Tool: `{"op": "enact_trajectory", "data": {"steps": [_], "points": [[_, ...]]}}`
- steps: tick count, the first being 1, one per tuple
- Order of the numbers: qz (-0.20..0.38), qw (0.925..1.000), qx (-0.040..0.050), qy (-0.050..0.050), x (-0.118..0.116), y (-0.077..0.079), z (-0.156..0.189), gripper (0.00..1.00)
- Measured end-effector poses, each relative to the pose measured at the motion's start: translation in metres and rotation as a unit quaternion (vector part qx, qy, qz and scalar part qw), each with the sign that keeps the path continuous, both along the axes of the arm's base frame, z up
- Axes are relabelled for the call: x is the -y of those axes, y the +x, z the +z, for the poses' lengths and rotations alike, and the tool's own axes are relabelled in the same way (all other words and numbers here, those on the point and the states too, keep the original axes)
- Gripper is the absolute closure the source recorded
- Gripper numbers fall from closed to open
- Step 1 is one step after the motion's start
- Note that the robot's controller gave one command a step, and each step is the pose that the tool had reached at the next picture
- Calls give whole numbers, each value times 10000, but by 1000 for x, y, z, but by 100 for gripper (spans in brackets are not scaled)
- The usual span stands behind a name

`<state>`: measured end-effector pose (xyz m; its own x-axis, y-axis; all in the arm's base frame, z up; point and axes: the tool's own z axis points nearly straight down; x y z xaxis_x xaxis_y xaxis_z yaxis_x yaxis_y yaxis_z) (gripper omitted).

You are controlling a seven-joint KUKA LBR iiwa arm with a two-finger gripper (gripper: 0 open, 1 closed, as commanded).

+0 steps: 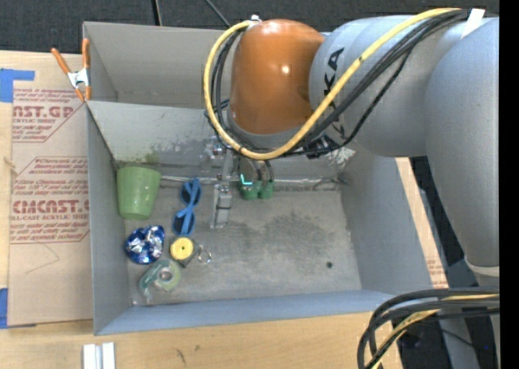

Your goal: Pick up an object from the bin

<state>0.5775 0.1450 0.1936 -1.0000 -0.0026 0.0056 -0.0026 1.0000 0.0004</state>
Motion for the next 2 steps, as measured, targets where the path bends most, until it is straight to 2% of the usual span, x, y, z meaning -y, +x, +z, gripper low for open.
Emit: {"op": "enact_trajectory", "data": {"steps": [1,2], "points": [[1170,9931,-21,-54,-50,-7,-126,0],[2728,9621,32,11,-102,-75,-124,0]]}}
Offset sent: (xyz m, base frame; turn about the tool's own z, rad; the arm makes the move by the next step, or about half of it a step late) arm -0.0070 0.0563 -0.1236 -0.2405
